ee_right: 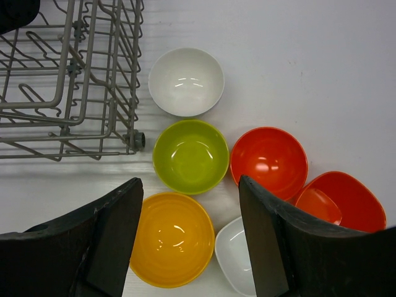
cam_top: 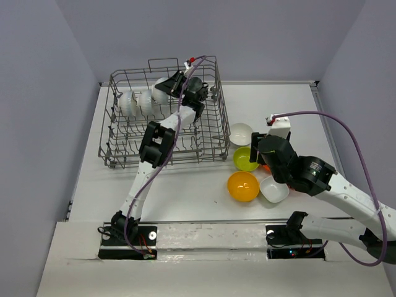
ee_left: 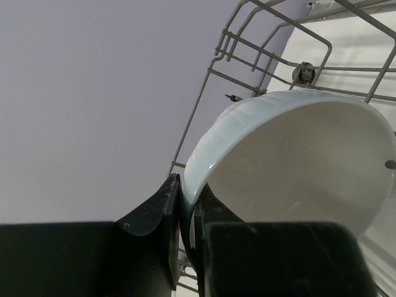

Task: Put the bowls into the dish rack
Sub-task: Insert the bowl into the dish rack.

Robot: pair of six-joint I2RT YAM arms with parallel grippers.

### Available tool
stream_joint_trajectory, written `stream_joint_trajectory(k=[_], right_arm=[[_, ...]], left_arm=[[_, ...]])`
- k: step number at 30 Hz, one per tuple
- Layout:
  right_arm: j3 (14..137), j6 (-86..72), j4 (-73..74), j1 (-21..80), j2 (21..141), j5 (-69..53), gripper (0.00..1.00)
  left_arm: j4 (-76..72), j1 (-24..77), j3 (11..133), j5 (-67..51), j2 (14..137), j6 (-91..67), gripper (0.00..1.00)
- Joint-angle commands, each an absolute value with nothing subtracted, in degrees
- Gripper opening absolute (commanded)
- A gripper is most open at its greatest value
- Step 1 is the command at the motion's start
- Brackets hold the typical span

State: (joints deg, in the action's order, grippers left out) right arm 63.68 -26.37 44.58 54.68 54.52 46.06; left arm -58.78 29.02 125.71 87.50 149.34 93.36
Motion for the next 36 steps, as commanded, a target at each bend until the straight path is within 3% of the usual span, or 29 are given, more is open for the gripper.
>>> stream_joint_trajectory(k=[1, 36], right_arm=[[63.8, -26.5, 43.3, 54.5, 53.1, 46.8, 0.69], [64.4, -26.7, 44.6, 54.5, 53.5, 47.1, 0.68]], left_arm=[[-62.5, 33.2, 127.7, 90.7, 148.1, 93.1, 0.2], [-69.3, 32.9, 125.2, 91.1, 147.7, 97.4, 0.48]])
